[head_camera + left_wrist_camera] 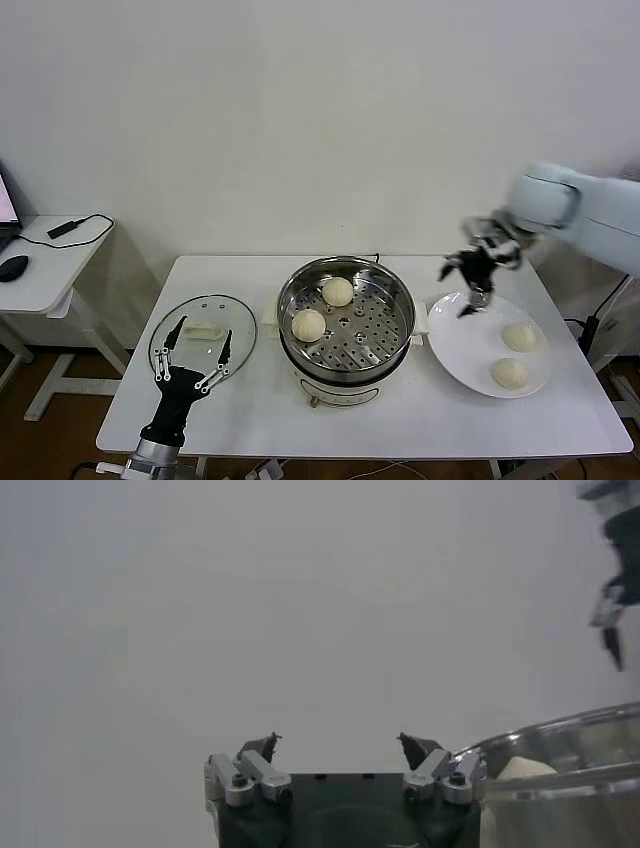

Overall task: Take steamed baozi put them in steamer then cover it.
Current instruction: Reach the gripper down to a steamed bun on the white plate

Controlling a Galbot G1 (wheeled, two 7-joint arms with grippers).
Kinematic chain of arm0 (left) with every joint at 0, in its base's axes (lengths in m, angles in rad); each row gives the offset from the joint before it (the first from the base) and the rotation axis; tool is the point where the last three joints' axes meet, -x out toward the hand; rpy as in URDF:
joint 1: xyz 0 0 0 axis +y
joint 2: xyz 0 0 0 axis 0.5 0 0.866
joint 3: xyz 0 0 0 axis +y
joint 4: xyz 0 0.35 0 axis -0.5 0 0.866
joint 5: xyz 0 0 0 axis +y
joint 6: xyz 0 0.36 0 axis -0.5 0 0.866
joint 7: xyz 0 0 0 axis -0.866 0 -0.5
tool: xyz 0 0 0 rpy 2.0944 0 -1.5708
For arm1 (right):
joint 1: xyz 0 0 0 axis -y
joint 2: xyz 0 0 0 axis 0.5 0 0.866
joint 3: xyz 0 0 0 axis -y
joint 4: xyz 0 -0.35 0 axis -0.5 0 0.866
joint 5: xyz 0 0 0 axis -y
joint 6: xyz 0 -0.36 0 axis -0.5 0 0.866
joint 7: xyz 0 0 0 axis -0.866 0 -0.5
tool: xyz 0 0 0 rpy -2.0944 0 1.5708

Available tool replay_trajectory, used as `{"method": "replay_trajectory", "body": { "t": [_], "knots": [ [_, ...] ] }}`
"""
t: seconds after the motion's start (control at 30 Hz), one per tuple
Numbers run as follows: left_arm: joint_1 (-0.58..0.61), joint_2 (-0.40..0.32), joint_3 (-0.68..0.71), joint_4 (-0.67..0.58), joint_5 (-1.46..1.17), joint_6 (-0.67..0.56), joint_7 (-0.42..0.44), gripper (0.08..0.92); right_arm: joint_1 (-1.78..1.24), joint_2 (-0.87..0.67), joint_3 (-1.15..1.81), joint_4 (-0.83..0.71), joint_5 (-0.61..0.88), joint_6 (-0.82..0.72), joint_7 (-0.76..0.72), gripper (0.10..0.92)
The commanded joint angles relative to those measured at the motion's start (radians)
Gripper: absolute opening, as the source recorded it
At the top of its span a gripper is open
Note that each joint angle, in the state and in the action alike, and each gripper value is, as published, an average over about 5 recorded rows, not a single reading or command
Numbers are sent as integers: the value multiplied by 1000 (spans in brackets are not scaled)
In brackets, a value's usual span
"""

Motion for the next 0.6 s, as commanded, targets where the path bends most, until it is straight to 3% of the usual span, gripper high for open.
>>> {"method": "replay_trajectory", "body": {
  "t": [0.03,0.6],
  "knots": [
    [-2,-2,4,0,4,1,-1,823,-250,-257,68,-81,-158,81,-6,823],
    [14,-5,-9,1,11,-4,-5,823,-560,-125,280,-250,-240,84,73,823]
  ]
}}
